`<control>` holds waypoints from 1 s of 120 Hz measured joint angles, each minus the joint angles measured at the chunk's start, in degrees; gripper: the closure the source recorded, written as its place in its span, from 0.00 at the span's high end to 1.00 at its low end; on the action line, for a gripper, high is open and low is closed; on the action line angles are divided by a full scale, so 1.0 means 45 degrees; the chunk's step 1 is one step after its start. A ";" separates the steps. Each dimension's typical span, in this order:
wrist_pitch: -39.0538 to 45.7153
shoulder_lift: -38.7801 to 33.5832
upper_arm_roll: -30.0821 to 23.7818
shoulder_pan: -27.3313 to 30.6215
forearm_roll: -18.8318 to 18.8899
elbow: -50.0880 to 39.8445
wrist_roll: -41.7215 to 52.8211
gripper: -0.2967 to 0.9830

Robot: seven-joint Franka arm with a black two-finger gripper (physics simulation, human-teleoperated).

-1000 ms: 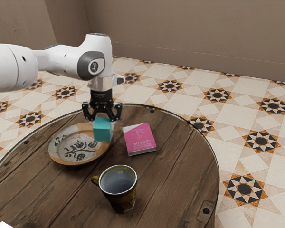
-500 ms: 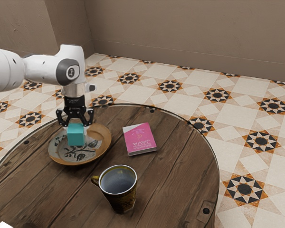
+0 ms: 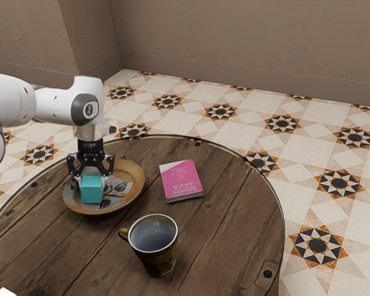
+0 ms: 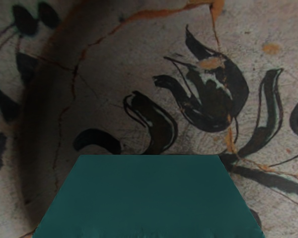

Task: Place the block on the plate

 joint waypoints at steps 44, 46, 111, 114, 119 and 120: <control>-0.0051 -0.1371 0.0034 -0.0120 -0.0005 0.0053 0.0356 0.74; -0.0102 -0.1478 0.0029 -0.0124 -0.0004 0.0055 0.0370 0.74; -0.3211 -0.3818 -0.3389 -0.0221 0.0598 0.2372 0.1237 0.77; -0.3335 -0.3938 -0.3549 -0.0216 0.0625 0.2384 0.1271 0.77; -0.3508 -0.4186 -0.3832 -0.0194 0.0660 0.2394 0.1325 0.77; -0.3537 -0.4247 -0.3893 -0.0193 0.0664 0.2395 0.1336 0.77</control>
